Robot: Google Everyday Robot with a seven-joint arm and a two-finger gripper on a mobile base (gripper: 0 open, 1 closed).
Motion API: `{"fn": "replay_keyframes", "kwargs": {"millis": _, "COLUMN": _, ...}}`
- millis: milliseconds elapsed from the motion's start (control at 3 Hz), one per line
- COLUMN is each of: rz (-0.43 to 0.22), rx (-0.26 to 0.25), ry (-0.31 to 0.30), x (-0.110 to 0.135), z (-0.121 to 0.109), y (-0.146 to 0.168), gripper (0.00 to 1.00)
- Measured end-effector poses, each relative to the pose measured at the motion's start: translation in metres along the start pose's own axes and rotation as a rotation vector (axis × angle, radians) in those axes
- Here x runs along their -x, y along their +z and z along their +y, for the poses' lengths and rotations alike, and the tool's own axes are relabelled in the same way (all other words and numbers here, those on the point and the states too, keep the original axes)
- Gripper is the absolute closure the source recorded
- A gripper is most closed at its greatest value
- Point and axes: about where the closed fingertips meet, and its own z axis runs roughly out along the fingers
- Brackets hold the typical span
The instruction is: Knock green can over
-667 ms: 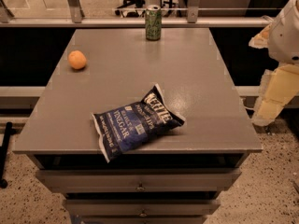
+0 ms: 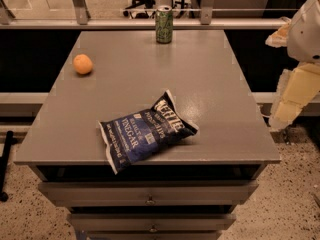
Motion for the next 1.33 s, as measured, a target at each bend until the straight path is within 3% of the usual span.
{"fn": "replay_keyframes", "kwargs": {"millis": 333, "rz": -0.081, "rx": -0.042, "ry": -0.006, "x": 0.011, "z": -0.047, "y": 0.011, "gripper": 0.0}}
{"fn": "replay_keyframes", "kwargs": {"millis": 667, "rz": -0.236, "rx": -0.067, "ry": 0.049, "x": 0.032, "z": -0.137, "y": 0.048, "gripper": 0.0}}
{"fn": "replay_keyframes", "kwargs": {"millis": 1000, "rz": -0.346, "rx": -0.076, "ry": 0.122, "x": 0.054, "z": -0.195, "y": 0.083, "gripper": 0.0}}
{"fn": "replay_keyframes", "kwargs": {"millis": 1333, "rz": -0.385, "rx": -0.118, "ry": 0.127, "x": 0.058, "z": -0.218, "y": 0.074, "gripper": 0.0}}
